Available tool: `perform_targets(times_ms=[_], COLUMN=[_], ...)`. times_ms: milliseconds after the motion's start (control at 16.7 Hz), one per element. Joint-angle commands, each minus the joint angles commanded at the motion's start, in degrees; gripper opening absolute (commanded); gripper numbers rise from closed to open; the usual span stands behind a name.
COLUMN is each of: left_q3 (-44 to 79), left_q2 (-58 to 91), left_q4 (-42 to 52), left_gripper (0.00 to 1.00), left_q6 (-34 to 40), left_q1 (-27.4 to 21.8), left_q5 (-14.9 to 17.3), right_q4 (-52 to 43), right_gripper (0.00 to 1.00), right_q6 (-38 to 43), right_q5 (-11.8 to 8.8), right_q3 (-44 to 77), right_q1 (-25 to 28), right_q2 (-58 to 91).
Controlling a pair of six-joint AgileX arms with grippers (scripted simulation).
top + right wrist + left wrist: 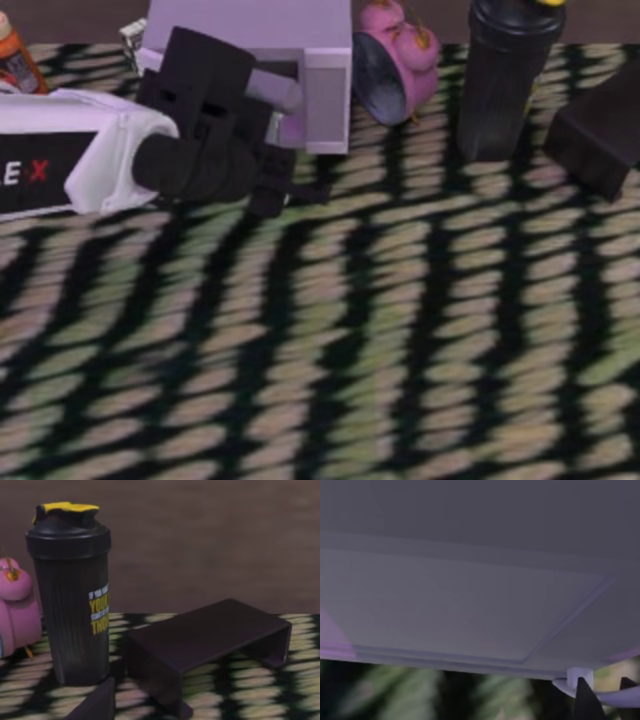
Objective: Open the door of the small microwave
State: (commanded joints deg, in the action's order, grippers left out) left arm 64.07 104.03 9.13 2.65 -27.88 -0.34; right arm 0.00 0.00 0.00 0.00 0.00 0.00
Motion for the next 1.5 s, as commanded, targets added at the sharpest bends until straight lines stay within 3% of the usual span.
perform_targets(times_ms=[780,1200,1500], left_q3=[0.0,-1.7,-1.8], left_q2=[0.0,-1.4,-1.4], left_q4=[0.0,-0.3,-0.3], left_gripper=[0.0,0.0,0.0], left_q6=[0.0,-2.9,-3.1], left_q1=[0.0,1.1,1.2], left_q5=[0.0,2.6,2.7], right_q4=[0.0,0.0,0.0], right_gripper=[1.0,1.0,1.0], right_q6=[0.0,0.0,0.0], right_q5=[0.0,0.0,0.0], right_q3=[0.0,0.0,0.0], right_q1=[0.0,0.0,0.0], right_q2=[0.0,0.0,0.0])
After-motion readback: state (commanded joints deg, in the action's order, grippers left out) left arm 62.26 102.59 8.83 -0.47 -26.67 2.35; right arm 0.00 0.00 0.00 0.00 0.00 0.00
